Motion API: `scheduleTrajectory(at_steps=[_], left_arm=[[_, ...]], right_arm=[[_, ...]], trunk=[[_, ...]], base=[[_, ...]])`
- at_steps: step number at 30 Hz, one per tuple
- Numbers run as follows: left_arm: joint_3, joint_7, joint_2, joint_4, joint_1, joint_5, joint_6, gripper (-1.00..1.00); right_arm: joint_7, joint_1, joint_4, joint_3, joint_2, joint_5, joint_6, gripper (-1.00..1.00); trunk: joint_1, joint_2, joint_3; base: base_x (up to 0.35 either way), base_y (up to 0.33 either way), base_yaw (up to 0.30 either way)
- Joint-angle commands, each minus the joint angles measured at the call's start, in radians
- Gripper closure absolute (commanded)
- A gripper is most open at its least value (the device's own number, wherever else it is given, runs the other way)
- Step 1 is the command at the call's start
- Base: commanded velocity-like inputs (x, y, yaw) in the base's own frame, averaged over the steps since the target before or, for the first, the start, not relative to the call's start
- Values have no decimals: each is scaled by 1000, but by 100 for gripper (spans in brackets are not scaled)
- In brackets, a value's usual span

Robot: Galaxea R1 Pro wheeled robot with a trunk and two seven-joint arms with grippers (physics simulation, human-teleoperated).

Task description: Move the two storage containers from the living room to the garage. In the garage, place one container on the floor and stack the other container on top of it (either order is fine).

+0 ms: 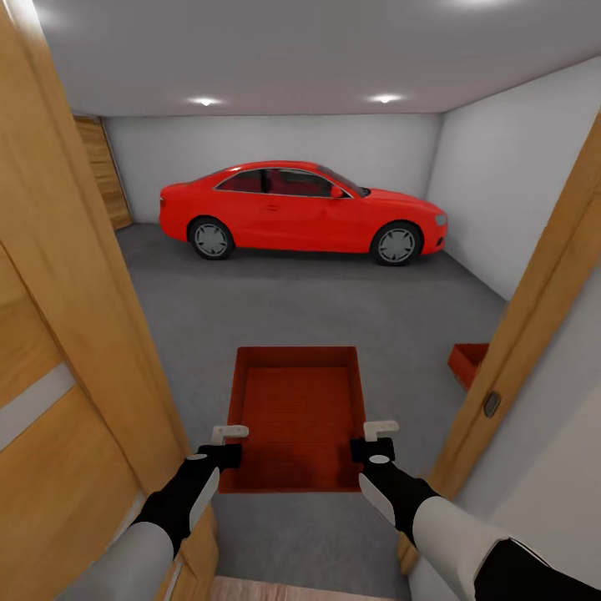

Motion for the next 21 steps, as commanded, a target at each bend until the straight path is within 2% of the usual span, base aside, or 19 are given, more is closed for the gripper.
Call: scheduleTrajectory(at_steps=[1, 8, 12, 14, 21], left_arm=[[-20, 10, 1, -2, 0, 20, 4, 100], [-20, 10, 1, -2, 0, 20, 4, 100], [-21, 11, 1, -1, 0, 19, 3, 100], [-21, 13, 1, -1, 0, 18, 2, 100], [-21, 19, 0, -2, 0, 18, 2, 100]], right_arm=[[-72, -2, 17, 20, -32, -19, 0, 100], [-73, -2, 17, 20, -32, -20, 0, 100], [-93, -2, 17, 20, -32, -20, 0, 100], [-100, -2, 17, 20, -32, -21, -1, 100], [-101, -2, 17, 20, -32, -21, -2, 100]], trunk=[[1, -2, -2], [1, -2, -2], [1, -2, -2], [1, -2, -2], [1, -2, -2]], base=[[190, 176, 0], [191, 175, -11], [166, 109, -161], [78, 23, -189], [6, 2, -19]])
